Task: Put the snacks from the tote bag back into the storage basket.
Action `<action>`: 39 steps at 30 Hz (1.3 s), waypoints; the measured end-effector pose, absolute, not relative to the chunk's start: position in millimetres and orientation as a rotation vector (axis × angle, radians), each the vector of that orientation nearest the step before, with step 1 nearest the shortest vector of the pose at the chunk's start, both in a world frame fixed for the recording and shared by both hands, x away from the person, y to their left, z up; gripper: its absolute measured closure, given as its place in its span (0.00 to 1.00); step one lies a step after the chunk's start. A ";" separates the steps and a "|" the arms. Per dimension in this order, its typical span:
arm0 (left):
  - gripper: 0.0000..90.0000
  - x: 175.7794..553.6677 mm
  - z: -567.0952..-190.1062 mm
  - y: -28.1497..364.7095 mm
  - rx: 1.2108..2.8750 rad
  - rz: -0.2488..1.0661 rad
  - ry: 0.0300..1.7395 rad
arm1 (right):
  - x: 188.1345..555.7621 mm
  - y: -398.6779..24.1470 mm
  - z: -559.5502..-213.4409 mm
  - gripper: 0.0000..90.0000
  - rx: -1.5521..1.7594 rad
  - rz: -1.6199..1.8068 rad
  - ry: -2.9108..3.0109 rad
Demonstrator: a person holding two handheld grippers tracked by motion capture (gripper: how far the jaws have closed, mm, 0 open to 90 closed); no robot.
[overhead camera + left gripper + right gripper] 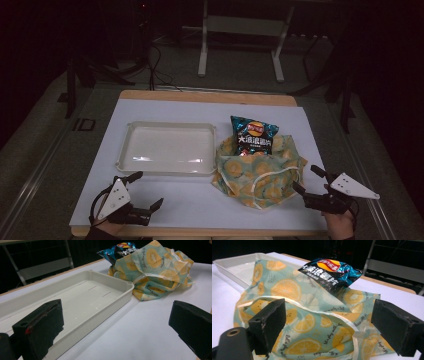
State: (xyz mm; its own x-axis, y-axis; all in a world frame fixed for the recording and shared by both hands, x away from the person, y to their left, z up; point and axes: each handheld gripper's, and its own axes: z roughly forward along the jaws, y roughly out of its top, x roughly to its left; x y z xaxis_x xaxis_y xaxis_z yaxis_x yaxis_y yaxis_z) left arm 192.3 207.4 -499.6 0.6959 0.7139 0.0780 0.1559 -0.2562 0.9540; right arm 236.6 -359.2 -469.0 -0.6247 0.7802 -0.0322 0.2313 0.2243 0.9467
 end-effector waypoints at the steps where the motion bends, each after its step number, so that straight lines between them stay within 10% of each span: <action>1: 0.00 191.8 -498.9 206.6 1.775 0.618 0.688 | 235.9 -360.4 -469.2 0.13 0.941 1.421 1.998; 39: 0.00 191.6 -497.2 198.1 1.782 0.612 0.690 | 264.0 -338.1 -420.6 0.12 0.804 1.434 2.069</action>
